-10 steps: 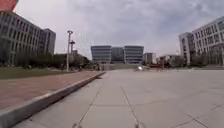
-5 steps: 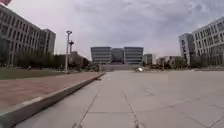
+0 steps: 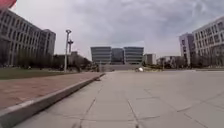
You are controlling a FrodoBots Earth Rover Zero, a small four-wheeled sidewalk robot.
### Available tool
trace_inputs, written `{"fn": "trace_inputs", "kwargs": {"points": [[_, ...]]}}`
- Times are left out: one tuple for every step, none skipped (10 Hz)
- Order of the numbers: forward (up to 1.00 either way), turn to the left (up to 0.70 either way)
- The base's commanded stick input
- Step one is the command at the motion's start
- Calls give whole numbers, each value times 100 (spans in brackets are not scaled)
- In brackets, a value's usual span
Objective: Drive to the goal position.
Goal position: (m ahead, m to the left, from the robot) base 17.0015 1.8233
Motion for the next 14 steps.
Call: {"fn": "trace_inputs", "kwargs": {"points": [[45, 0], [45, 0], [45, 0], [45, 0], [45, 0], [45, 0], [45, 0], [45, 0], [45, 0], [45, 0], [45, 0], [45, 0], [45, 0], [45, 0]]}}
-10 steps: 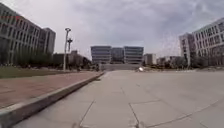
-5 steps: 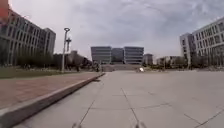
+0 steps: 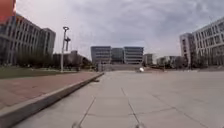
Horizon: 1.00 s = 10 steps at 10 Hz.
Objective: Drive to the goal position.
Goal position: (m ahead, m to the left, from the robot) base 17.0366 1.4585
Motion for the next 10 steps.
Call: {"fn": "trace_inputs", "kwargs": {"points": [[45, 0], [45, 0], [45, 0], [45, 0], [45, 0], [45, 0], [45, 0], [45, 0], [45, 0], [45, 0]]}}
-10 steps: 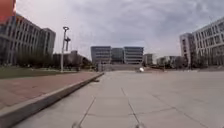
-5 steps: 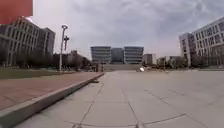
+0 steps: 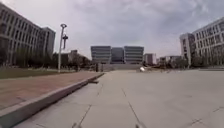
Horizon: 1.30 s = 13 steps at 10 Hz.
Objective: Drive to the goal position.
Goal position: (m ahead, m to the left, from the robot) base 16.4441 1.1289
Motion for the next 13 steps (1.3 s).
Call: {"fn": "trace_inputs", "kwargs": {"points": [[45, 0], [45, 0], [45, 0], [45, 0], [45, 0], [45, 0], [45, 0], [45, 0], [45, 0], [45, 0], [45, 0], [45, 0], [45, 0]]}}
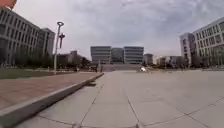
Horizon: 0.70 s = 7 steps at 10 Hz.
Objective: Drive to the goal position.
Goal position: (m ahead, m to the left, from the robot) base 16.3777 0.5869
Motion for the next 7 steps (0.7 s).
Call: {"fn": "trace_inputs", "kwargs": {"points": [[45, 0], [45, 0], [45, 0], [45, 0], [45, 0], [45, 0], [45, 0]]}}
